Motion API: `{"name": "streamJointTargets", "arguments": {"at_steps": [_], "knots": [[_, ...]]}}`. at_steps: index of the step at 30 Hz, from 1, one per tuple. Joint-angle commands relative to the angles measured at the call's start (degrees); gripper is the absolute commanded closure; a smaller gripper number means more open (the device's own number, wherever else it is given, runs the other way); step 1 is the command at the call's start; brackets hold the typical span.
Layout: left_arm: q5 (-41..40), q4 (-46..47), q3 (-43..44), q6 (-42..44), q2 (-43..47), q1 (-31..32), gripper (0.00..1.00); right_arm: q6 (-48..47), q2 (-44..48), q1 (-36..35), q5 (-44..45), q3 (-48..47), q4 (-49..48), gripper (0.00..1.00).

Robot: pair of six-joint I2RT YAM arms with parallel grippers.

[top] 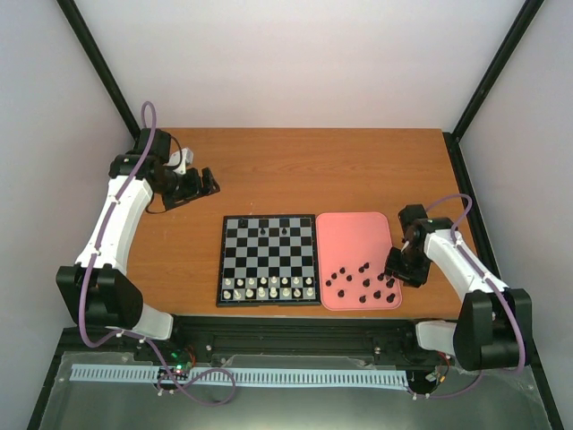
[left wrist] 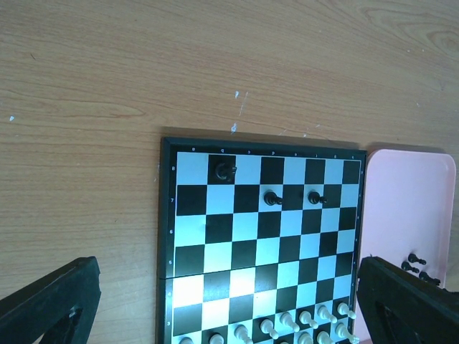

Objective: Set up the chess pieces on the board
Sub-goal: Pick up the chess piece from the storage box.

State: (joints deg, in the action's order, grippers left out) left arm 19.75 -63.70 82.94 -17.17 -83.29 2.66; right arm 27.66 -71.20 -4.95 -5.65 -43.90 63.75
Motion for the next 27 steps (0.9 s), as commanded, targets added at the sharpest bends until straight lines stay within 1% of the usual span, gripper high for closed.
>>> {"name": "streamJointTargets", "arguments": {"at_steps": [1, 10, 12, 16, 22, 27], "knots": [[0.13, 1.04, 0.38, -0.59, 1.36, 0.23, 0.0, -1.26, -0.99, 0.82, -0.81, -0.23, -2.52, 0.53], [0.5, 1.13, 0.41, -0.59, 0.63, 0.16, 0.0, -1.22, -0.95, 0.78, -1.27, 0.21, -2.57, 0.54], [0.46, 1.12, 0.49, -0.59, 0.47, 0.18, 0.0, -0.95, -1.06, 0.82, -1.8, 0.14, -2.66, 0.55], [0.43, 1.12, 0.86, -0.53, 0.13, 0.22, 0.0, -0.84, -1.18, 0.81, -1.57, 0.04, -2.72, 0.56], [0.48, 1.12, 1.03, -0.49, -0.68, 0.16, 0.0, -0.85, -1.7, 0.82, -1.42, 0.73, -2.91, 0.61], [0.52, 1.2, 1.06, -0.49, -0.8, 0.21, 0.0, -1.07, -2.1, 0.82, -1.58, 0.83, -3.14, 0.61]]}}
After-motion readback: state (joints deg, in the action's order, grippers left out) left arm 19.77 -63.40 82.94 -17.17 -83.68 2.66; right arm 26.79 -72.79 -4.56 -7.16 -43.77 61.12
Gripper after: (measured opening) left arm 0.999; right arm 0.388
